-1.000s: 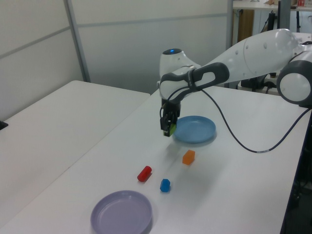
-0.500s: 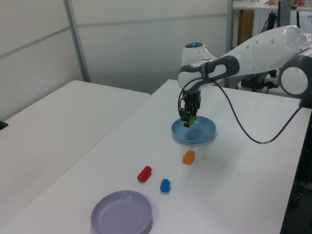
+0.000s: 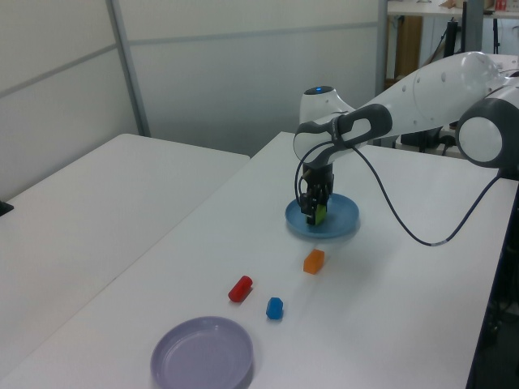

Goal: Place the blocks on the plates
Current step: 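Carry the green block onto the light blue plate and release, then move the gripper to the orange block and grasp it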

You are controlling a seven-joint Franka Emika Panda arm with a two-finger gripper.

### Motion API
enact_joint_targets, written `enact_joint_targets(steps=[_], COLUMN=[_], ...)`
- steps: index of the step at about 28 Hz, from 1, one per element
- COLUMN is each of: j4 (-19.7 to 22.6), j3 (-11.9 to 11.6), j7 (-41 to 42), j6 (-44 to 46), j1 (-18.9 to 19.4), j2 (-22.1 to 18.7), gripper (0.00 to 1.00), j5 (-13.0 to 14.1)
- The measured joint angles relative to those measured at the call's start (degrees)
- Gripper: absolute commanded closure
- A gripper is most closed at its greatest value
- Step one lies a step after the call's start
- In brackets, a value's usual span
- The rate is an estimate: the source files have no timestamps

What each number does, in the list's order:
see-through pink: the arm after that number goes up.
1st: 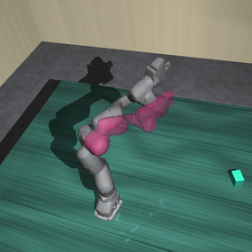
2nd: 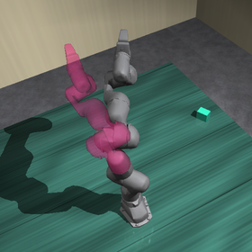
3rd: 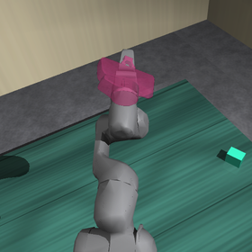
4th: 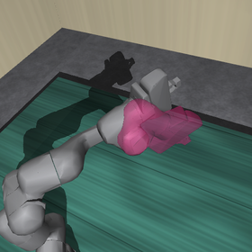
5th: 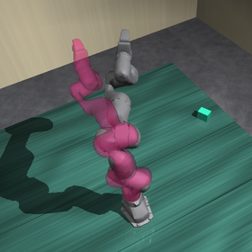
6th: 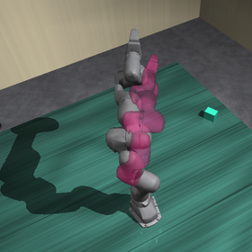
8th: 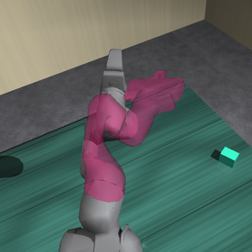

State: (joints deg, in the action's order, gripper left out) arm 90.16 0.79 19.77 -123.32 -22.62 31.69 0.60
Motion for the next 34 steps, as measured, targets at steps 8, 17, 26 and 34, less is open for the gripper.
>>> enact_joint_targets(steps=[8,17,26,34], j4=[-0.33,-0.72,1.35,5.28], j3=[0.00,0.94,1.30,1.24], j7=[0.00,0.00,-3.08,-5.57], j6=[0.00,10.61,18.08,17.53], j1=[0.03,1.05,8.59,10.42], j2=[-0.62,-5.29,-7.54,-6.90], gripper=[0.00,0.00,0.00,0.10], j5=[0.00,0.02,0.23,0.22])
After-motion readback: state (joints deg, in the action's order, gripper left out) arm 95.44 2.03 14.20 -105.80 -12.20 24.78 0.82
